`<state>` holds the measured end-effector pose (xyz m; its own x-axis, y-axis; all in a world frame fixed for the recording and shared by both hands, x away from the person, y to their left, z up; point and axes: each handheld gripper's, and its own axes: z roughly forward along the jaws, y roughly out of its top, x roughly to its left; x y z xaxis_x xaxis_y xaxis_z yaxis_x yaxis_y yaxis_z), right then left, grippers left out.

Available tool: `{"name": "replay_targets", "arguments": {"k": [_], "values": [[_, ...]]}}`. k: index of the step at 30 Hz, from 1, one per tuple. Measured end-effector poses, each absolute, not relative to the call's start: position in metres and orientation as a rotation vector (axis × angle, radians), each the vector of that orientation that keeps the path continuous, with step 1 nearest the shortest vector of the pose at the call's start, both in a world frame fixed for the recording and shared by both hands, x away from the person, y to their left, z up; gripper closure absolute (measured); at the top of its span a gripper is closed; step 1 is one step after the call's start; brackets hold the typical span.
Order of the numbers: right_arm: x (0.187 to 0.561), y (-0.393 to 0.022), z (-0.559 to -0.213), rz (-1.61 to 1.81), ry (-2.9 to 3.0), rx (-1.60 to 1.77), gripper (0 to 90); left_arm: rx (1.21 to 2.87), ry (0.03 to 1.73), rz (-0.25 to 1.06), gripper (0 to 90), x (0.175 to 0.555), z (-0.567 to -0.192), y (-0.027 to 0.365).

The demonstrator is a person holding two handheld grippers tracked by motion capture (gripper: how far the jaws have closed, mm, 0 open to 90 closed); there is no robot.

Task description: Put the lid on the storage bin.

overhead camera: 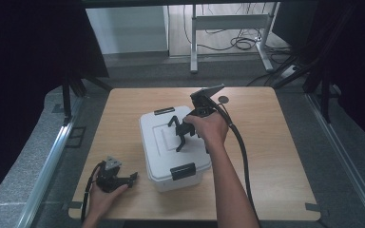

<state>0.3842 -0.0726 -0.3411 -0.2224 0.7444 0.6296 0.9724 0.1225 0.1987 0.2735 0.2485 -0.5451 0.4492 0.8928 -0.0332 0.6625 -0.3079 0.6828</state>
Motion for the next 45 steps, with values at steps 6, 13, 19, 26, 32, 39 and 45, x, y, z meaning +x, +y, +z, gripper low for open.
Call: {"name": "replay_targets", "arguments": {"k": [6,13,19,26,32,39,45], "values": [[0.385,-0.072,-0.344,-0.831,-2.024,-1.678,83.6,2.072,1.295,0.471,13.1,0.273,-0.545,0.248],[0.386,-0.070,-0.348,-0.834,-2.002,-1.705,83.5,2.073,1.294,0.471,13.1,0.273,-0.545,0.248],[0.387,-0.068,-0.354,-0.842,-1.984,-1.719,83.4,2.074,1.293,0.470,13.1,0.273,-0.545,0.248],[0.388,-0.069,-0.360,-0.839,-1.978,-1.724,83.4,2.075,1.291,0.470,13.1,0.273,-0.545,0.248],[0.388,-0.068,-0.369,-0.832,-1.969,-1.729,83.4,2.084,1.287,0.469,13.1,0.273,-0.545,0.249],[0.388,-0.068,-0.369,-0.831,-1.984,-1.721,81.5,2.084,1.286,0.468,13.1,0.273,-0.545,0.249],[0.387,-0.071,-0.369,-0.847,-2.010,-1.696,76.0,2.084,1.286,0.468,13.1,0.273,-0.545,0.249]]}}
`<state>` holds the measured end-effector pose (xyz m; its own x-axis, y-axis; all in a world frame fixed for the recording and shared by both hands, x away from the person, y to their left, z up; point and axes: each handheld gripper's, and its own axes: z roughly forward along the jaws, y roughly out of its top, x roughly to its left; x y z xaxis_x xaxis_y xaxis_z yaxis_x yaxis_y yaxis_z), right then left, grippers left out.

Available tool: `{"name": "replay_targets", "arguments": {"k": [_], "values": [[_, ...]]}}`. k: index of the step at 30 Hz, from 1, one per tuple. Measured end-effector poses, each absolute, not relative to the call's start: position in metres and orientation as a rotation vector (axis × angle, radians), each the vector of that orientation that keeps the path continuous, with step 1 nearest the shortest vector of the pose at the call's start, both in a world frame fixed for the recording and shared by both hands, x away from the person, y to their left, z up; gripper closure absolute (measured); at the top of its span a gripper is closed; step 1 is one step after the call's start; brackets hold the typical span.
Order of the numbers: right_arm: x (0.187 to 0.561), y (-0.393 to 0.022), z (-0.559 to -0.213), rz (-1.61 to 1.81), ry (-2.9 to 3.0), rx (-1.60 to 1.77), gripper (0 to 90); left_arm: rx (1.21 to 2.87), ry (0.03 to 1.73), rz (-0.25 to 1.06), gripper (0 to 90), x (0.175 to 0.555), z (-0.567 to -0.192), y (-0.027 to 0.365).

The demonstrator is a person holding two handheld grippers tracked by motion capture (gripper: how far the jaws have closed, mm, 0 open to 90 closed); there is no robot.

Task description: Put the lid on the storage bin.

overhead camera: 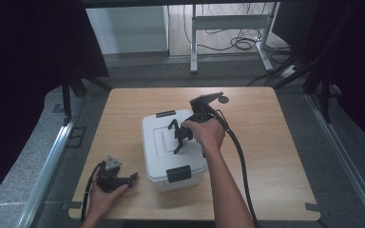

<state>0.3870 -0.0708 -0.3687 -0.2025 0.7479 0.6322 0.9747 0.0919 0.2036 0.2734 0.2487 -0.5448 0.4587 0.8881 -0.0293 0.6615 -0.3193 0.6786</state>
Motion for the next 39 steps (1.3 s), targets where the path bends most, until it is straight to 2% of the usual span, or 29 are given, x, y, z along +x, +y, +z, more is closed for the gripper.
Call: {"name": "replay_targets", "arguments": {"k": [8,14,39], "values": [[0.381,-0.088,-0.357,-0.961,-2.059,-1.671,59.3,2.088,1.282,0.466,13.0,0.274,-0.545,0.249],[0.372,-0.112,-0.355,-1.047,-2.091,-1.635,52.8,2.082,1.284,0.467,13.0,0.274,-0.545,0.249],[0.326,-0.240,-0.410,-1.288,-2.100,-1.636,44.9,2.077,1.286,0.467,13.0,0.273,-0.545,0.248]]}}
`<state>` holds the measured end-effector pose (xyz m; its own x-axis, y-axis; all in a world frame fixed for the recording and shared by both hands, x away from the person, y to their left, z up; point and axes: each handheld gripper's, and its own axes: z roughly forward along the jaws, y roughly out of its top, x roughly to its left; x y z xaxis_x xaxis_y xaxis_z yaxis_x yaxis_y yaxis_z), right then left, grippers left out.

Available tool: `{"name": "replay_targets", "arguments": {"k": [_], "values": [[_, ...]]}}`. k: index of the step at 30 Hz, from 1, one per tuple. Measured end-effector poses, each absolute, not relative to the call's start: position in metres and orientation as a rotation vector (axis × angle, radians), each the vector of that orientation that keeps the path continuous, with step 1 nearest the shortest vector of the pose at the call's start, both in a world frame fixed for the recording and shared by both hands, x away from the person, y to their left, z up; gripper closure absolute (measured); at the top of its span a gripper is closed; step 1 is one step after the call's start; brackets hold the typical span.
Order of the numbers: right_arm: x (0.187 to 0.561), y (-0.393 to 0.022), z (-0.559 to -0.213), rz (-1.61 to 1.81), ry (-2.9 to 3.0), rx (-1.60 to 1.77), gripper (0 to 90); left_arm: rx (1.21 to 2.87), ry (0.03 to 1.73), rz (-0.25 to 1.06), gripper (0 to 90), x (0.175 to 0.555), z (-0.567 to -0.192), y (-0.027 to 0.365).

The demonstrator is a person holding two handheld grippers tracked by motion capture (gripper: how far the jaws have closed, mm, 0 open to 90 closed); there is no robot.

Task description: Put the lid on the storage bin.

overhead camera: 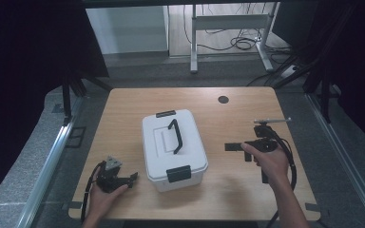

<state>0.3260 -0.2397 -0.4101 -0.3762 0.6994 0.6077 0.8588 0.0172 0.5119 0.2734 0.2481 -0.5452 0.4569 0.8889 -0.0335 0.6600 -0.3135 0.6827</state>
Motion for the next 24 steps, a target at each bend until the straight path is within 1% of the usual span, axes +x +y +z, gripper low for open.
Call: {"name": "replay_targets", "arguments": {"k": [10,14,24], "values": [[0.311,-0.290,-0.453,-1.309,-2.044,-1.666,43.8,2.078,1.289,0.470,13.1,0.273,-0.545,0.248],[0.309,-0.298,-0.464,-1.306,-2.025,-1.670,43.8,2.075,1.295,0.471,13.1,0.273,-0.545,0.248],[0.310,-0.305,-0.467,-1.350,-2.018,-1.683,43.4,2.067,1.314,0.477,12.1,0.273,-0.545,0.248]]}}
